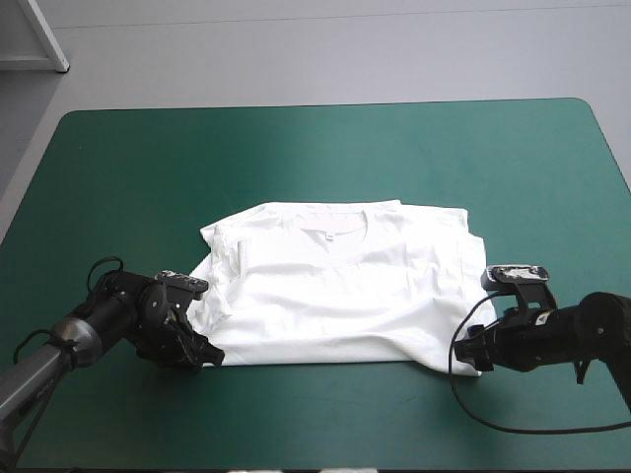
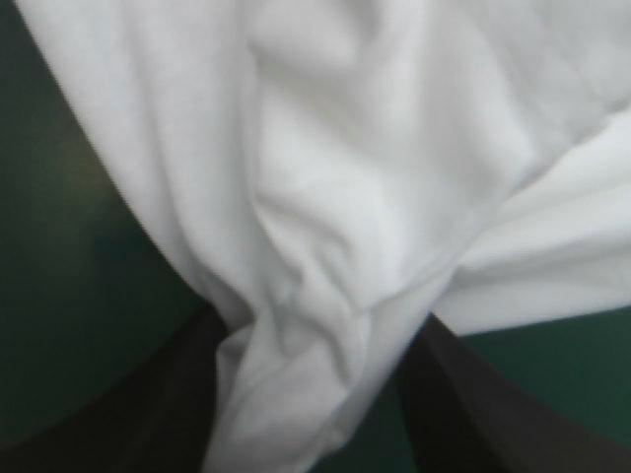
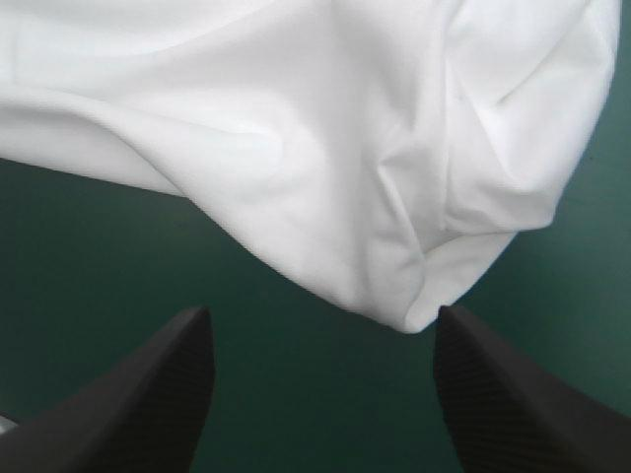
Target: Fold the cloth
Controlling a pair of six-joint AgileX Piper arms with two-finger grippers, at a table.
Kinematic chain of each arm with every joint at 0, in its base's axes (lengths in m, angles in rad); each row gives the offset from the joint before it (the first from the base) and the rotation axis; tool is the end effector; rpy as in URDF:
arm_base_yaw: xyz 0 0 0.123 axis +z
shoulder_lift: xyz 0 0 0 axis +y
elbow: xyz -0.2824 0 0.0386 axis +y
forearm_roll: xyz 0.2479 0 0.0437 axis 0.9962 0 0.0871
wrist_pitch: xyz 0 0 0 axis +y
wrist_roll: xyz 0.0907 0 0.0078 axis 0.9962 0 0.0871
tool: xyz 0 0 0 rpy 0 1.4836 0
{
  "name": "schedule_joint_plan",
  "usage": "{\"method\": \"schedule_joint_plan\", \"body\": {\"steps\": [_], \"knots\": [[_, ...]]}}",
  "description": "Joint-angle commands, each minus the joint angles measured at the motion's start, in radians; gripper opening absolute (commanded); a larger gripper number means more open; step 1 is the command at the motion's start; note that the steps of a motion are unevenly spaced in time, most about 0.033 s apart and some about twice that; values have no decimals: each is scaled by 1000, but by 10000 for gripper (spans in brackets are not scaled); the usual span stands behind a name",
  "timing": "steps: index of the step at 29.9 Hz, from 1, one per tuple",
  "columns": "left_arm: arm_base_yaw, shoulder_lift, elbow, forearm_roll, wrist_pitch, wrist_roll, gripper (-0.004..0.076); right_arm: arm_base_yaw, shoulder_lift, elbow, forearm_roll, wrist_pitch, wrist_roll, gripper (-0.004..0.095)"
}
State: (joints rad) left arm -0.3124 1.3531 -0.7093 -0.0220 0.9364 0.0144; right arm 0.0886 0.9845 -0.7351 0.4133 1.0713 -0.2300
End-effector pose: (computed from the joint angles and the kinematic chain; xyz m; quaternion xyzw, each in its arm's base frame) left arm 0.1976 -0.0655 0.2025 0.1565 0.9869 -0.0148 0.0371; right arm 0.1546 0.0460 0.2815 -0.0872 0.9632 0.1820 0.1776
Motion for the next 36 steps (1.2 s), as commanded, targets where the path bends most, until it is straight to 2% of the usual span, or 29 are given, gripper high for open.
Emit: {"method": "schedule_joint_plan", "body": {"steps": [1,5,8,10,15,20,26,31,36], "knots": [[-2,15,-2,46,-54,-3,224,41,31,-20,28,-54,-12,599],[-2,15,-2,47,-62,0,92,99,108,-20,7,-98,21,599],[-2,15,-2,47,-69,0,24,132,177,-20,3,-109,26,599],[-2,15,-2,47,-70,0,20,154,215,-20,-8,-119,40,587],[-2,15,-2,53,-92,0,20,240,295,-20,-129,-141,126,539],[-2,15,-2,53,-111,-4,20,307,327,-20,-180,-149,171,468],[-2,15,-2,66,-112,-4,20,355,327,-20,-332,-164,225,264],[-2,15,-2,66,-114,-4,20,355,326,-20,-374,-176,230,-6],[-2,-8,-6,83,-117,-4,20,355,297,-20,-406,-177,250,-17]]}}
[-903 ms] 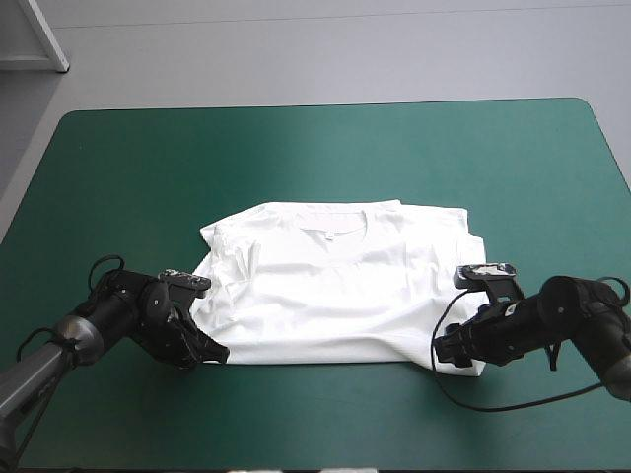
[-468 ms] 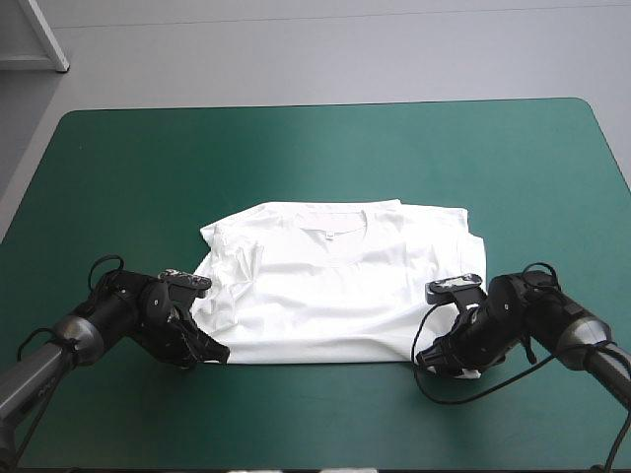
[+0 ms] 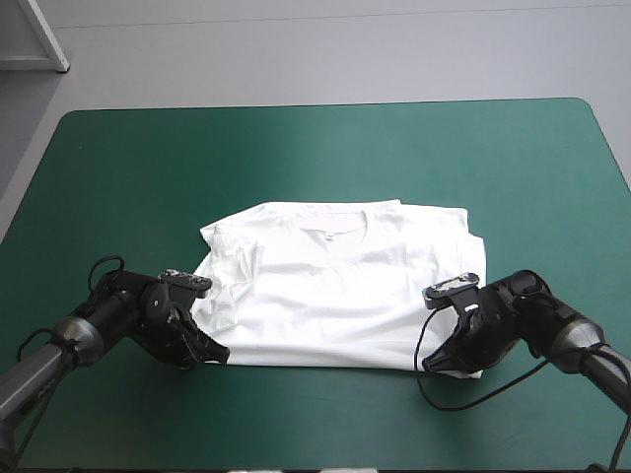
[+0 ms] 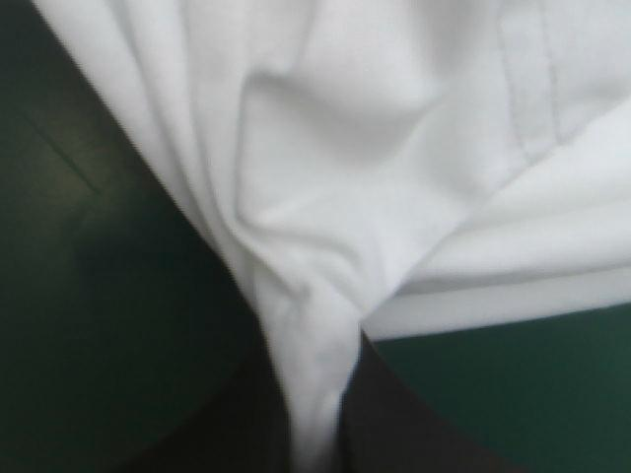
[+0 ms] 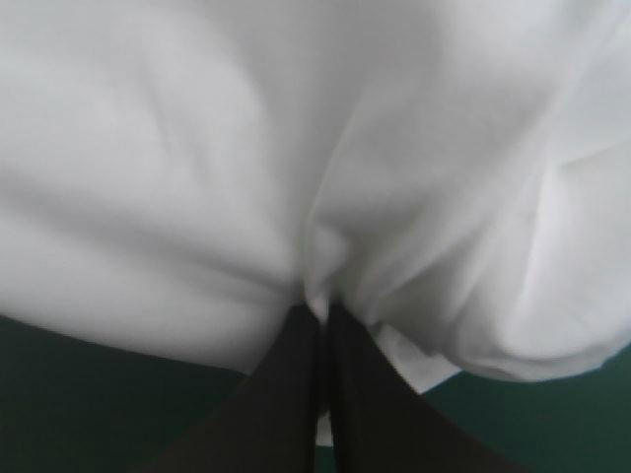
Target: Fold the cloth
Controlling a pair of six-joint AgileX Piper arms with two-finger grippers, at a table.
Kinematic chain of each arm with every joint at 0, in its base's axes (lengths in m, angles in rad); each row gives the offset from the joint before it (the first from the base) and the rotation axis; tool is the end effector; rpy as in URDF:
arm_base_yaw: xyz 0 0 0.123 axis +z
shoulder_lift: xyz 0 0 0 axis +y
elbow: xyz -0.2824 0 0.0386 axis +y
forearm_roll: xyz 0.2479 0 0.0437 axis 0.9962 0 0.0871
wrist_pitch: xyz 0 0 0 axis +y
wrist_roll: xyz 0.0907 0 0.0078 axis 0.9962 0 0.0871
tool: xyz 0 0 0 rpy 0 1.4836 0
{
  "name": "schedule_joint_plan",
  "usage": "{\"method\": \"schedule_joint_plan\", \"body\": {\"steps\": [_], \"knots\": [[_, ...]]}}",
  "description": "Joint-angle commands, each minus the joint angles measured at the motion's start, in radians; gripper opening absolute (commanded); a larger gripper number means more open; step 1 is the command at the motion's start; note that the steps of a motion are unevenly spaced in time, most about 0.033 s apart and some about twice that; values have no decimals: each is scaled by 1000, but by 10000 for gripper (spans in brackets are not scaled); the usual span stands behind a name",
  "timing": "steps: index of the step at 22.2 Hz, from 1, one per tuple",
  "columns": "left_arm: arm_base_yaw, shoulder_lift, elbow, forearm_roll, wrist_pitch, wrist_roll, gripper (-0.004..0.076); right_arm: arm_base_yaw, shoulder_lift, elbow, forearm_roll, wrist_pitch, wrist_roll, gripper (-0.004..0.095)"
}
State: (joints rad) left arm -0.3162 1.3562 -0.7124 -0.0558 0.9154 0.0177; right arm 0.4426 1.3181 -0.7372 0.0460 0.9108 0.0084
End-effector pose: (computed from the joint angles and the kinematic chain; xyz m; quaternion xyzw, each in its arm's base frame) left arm 0.1993 -0.0694 0.2028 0.1502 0.9872 -0.0300 0.0454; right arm 0.1910 0.0942 0.2168 -0.2023 0.9756 0.0374 0.0766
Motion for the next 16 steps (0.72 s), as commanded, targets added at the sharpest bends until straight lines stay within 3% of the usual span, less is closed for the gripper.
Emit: {"method": "schedule_joint_plan", "body": {"steps": [1,6,11,16], "knots": [[2,-23,-6,119,-91,-7,20,1,-52,-18,-51,-7,24,-17],[2,-92,-21,166,-54,-35,20,1,-132,-18,-139,62,106,-17],[2,-171,-56,125,33,-50,20,1,-194,-39,-3,50,88,-17],[2,-169,-195,131,48,-40,20,1,-195,-169,-46,-13,86,-17]]}}
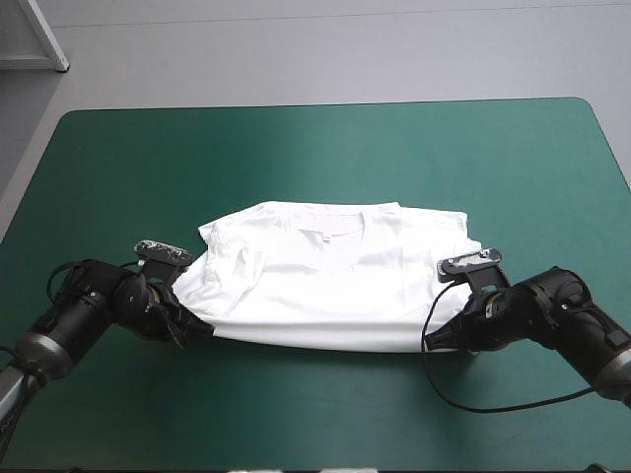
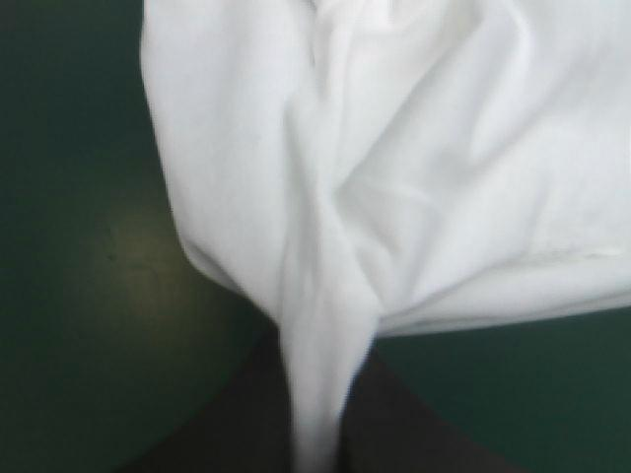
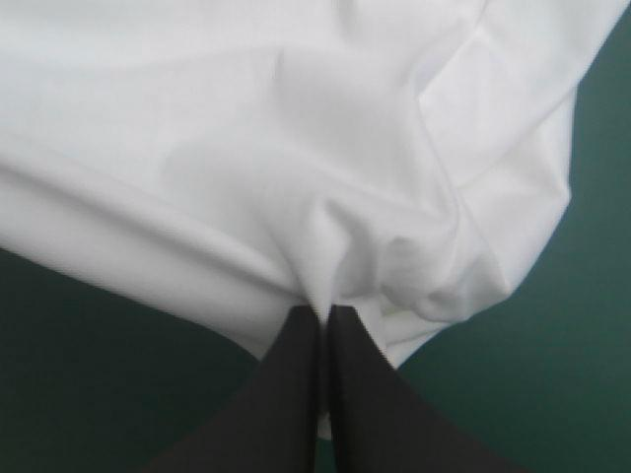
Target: Fold the cloth
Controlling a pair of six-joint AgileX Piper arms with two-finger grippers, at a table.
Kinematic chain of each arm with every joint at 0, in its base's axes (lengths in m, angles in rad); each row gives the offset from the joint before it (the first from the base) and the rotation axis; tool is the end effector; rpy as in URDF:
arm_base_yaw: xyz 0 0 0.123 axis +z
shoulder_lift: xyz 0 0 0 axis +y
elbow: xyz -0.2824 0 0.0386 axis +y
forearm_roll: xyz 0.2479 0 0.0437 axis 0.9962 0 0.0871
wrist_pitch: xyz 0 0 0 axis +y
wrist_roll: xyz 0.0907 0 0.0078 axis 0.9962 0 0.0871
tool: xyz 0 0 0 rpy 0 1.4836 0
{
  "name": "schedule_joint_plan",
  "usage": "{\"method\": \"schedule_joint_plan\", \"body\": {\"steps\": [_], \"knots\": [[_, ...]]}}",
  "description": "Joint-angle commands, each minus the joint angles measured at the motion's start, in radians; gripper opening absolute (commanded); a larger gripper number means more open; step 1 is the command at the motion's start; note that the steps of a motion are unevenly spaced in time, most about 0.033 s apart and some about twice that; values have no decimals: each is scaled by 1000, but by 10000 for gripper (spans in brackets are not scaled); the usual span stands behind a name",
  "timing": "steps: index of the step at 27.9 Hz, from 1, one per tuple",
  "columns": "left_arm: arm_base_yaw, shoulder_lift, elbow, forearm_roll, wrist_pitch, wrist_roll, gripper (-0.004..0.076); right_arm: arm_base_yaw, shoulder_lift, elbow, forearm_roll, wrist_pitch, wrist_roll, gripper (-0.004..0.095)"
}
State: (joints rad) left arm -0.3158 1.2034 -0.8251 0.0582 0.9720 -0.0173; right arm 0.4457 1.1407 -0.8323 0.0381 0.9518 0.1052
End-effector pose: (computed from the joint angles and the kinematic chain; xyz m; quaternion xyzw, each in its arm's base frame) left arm 0.1996 -0.0606 0.2628 0.1593 0.9749 0.0005 0.1554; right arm 0.1810 0.0896 0.2782 -0.1584 0.9673 0.0705 0.1854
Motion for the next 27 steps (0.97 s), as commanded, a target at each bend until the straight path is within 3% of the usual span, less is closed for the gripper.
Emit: {"method": "schedule_joint_plan", "body": {"steps": [1,6,11,19,27], "knots": [[2,-5,-123,17,-11,11,20,-2,-10,-105,-60,-74,-9,-17],[2,112,-317,28,-7,34,20,-2,80,-232,-200,-155,31,-17],[3,278,-520,55,17,35,20,-13,222,-397,-345,-162,95,-17],[22,486,-706,73,18,39,20,-140,411,-607,-341,-185,77,-17],[68,621,-755,82,-130,51,20,-192,568,-675,-240,-236,-13,-17]]}}
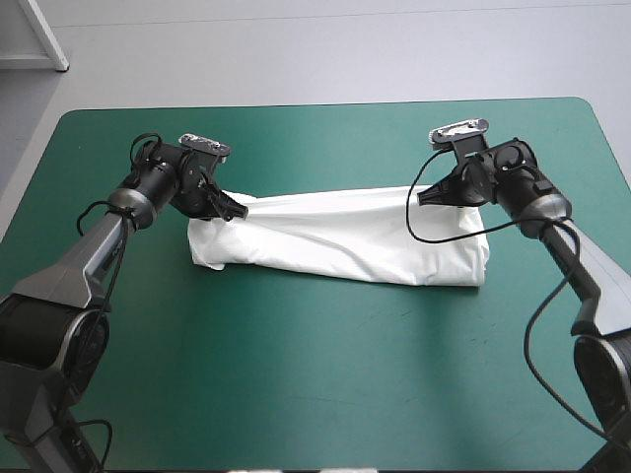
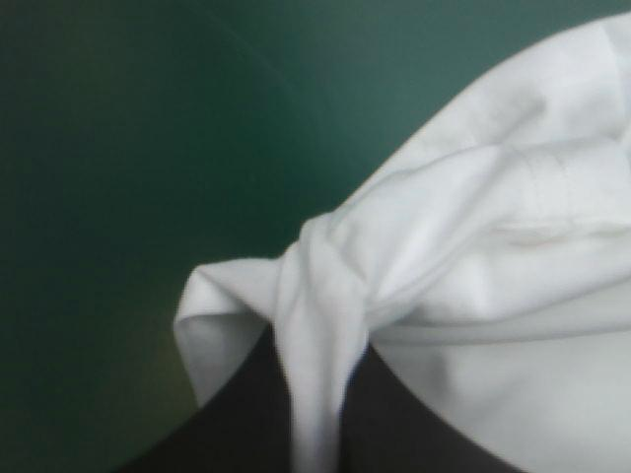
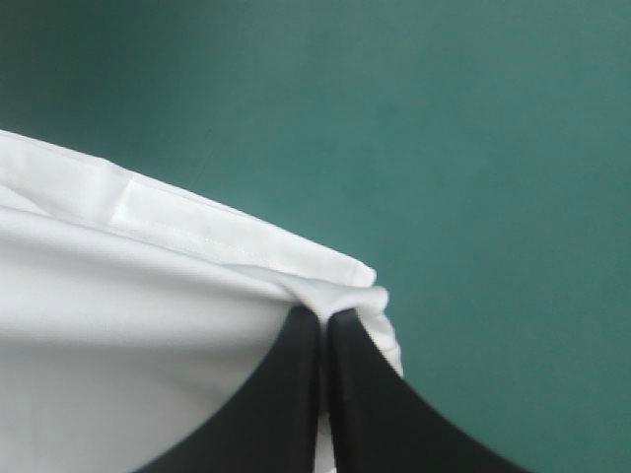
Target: Fold the cloth
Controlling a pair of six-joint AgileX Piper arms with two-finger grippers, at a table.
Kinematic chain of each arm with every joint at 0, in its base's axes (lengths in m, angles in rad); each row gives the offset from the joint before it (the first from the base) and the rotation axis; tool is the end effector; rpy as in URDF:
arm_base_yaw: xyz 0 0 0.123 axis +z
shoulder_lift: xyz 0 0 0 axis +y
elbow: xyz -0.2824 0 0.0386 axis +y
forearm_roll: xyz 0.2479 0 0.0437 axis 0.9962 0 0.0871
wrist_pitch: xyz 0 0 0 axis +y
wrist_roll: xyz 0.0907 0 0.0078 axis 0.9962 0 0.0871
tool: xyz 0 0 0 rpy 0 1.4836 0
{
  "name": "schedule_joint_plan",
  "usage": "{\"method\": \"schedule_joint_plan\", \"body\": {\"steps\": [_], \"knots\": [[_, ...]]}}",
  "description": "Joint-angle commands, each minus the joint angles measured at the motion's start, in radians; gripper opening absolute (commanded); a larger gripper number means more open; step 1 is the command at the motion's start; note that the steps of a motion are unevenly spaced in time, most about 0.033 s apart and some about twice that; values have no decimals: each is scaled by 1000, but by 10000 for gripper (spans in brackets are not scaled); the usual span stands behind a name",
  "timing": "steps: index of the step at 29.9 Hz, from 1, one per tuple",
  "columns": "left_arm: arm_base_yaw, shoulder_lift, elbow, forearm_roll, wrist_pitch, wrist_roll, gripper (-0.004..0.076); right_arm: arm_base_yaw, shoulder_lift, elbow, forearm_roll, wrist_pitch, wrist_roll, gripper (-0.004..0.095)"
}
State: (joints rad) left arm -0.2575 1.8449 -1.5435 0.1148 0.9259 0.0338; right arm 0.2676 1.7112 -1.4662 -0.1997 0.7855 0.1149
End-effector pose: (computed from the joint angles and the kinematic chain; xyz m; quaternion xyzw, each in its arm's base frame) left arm 0.3902 -0.0941 0.2702 0.1652 0.9615 0.0280 0.2178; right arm 0.3722 0.0888 0.3070 -0.1173 0.9402 -0.0288 0.3184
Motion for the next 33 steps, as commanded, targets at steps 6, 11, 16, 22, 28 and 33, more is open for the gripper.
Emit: {"method": "schedule_joint_plan", "body": {"steps": [6,11,16,22,28,33], "knots": [[14,31,-37,23,-238,-2,64,-14,66,-41,45,-164,-21,97],[14,40,-37,23,-291,-34,356,-14,69,-52,64,-194,-13,635],[14,34,-64,38,-250,-34,601,-15,48,-97,62,-138,21,769],[14,-12,-195,21,-90,-34,587,-15,-65,-103,57,-78,21,708],[7,-40,-372,-60,69,-17,498,-86,-145,-97,59,17,4,688],[-34,-40,-430,-201,119,85,273,-217,-178,-78,194,79,-108,687]]}}
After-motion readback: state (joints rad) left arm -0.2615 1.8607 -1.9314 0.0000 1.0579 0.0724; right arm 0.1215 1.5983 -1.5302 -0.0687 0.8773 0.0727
